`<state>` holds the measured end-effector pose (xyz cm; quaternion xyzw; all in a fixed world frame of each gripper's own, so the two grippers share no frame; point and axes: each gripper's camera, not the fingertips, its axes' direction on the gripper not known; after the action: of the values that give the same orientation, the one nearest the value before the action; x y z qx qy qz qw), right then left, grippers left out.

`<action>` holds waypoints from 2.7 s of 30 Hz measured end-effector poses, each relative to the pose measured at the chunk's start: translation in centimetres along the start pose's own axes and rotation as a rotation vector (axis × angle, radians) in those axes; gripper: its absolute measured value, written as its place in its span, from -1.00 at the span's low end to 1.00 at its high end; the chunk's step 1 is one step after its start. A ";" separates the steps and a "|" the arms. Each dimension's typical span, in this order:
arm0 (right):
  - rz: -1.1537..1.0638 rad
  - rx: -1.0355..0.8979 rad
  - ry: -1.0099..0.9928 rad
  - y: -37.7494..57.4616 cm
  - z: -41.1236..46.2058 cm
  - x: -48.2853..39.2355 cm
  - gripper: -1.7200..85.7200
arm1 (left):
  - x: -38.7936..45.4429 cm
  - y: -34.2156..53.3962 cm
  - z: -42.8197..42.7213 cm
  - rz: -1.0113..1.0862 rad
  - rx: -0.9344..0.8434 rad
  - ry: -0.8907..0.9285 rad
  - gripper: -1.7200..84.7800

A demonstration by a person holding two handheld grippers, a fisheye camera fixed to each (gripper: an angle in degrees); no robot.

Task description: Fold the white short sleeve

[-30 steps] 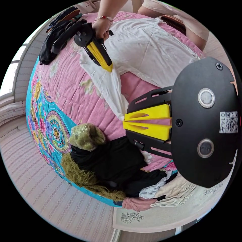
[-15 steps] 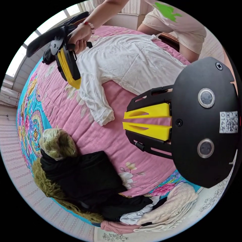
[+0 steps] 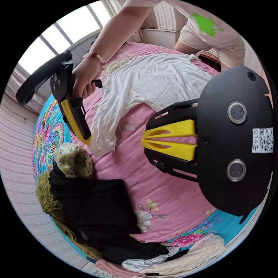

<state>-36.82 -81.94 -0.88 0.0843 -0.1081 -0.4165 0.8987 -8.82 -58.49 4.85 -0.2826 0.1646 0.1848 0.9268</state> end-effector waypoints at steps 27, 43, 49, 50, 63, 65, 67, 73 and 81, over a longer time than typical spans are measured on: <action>0.076 -0.053 -0.073 1.8 4.7 1.5 -0.95 | -1.8 8.2 0.3 -0.307 0.157 -0.079 -0.96; 0.180 0.118 -0.177 21.6 -5.6 3.5 -0.95 | 5.9 26.4 -7.1 -0.205 0.215 -0.197 -0.81; 0.229 0.096 -0.342 37.1 -6.1 -6.2 -0.96 | 14.1 41.9 -8.1 -0.240 0.082 -0.167 -0.82; 0.225 0.110 -0.417 38.3 -5.7 -8.9 -0.96 | 15.5 44.1 -8.0 -0.256 0.054 -0.171 -0.82; 0.047 -0.035 -0.547 35.1 3.8 -29.6 -0.79 | 21.3 58.0 -7.5 -0.453 0.014 -0.129 -0.83; 0.029 -0.035 -0.545 35.4 3.8 -30.3 -0.75 | 22.1 59.9 -7.6 -0.467 0.023 -0.126 -0.84; 0.017 -0.044 -0.516 35.5 3.9 -31.0 -0.73 | 22.6 61.2 -7.7 -0.474 0.028 -0.127 -0.84; 0.016 0.008 -0.557 36.3 2.6 -32.1 -0.72 | 24.2 64.9 -7.4 -0.497 0.037 -0.122 -0.85; 0.058 -0.113 -0.575 37.5 6.1 -33.2 -0.86 | 25.4 68.0 -6.5 -0.508 0.049 -0.124 -0.88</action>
<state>-31.97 -32.91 9.88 -0.0906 -0.3374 -0.4029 0.8460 -17.45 -3.44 -42.19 -0.2806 0.0356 -0.0410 0.9583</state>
